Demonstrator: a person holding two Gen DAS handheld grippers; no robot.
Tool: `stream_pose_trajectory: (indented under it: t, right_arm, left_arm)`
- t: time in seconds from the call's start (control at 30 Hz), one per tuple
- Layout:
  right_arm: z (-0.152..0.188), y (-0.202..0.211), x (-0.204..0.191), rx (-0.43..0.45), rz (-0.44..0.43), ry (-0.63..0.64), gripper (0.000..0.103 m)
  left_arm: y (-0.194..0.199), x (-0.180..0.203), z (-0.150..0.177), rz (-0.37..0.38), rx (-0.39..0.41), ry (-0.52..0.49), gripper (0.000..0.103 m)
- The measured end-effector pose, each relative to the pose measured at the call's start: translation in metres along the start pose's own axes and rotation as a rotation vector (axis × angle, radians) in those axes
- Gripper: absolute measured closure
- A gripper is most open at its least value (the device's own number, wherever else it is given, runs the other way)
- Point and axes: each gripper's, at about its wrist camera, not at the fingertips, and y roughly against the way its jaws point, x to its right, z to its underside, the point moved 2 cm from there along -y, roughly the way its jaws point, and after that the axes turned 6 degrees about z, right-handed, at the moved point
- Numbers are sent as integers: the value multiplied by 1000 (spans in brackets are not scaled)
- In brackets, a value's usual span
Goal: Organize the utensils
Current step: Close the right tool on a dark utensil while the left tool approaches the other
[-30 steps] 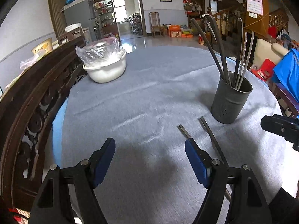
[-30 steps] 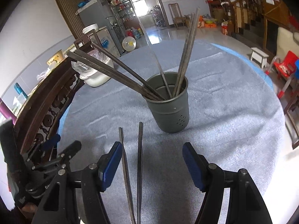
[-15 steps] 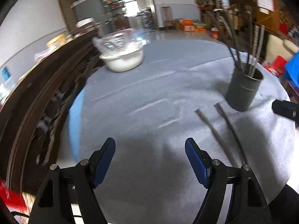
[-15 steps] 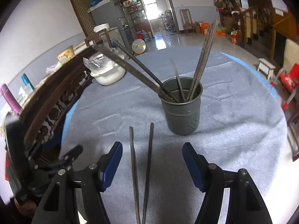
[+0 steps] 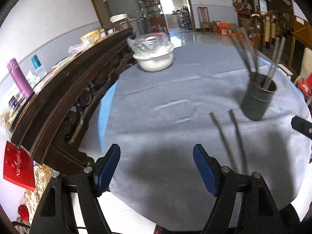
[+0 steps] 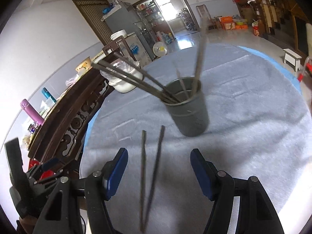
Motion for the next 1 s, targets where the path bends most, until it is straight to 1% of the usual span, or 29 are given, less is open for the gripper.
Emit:
stream_pose_trajectory:
  t: [0.2,0.3,0.37,0.4,0.5,0.67,0.73,0.77,0.87,0.97,1.0]
  right_arm:
    - [9,22,38,21,-8,-60,33]
    - [9,24,49,27,5,-85,33]
    - [8,21,54,19,12,-104,33]
    - [8,19,55,12,14,-112,36]
    - [7,5,50,-29,18,-104,47]
    - [7,-21,26,-87,33,-42,58]
    - [7,-35,14,-113,32,-14,59]
    - [8,-42,9,-127,35,-1,63]
    - [11,-68,-3,-179,35,19,63]
    - [17,-92,-9,-234,48,40,70]
    - [19,-99,-11,-256,56,48,71]
  left_arm:
    - [-2,41,-10,87,-65,-13,25]
    - [-4,49,-14,87,-70,-26,25]
    - [-6,48,-17,83,-68,-25,25]
    - [-8,47,-18,85,-69,-21,25]
    - [-18,34,-16,87,-83,7,25]
    - [-34,9,-4,101,-124,68,25]
    - [-38,3,2,112,-142,79,25]
    - [-41,2,6,116,-153,80,25]
    - [-45,1,16,141,-179,69,25]
    - [-47,-2,25,155,-195,62,25]
    - [-49,-3,28,164,-204,65,25]
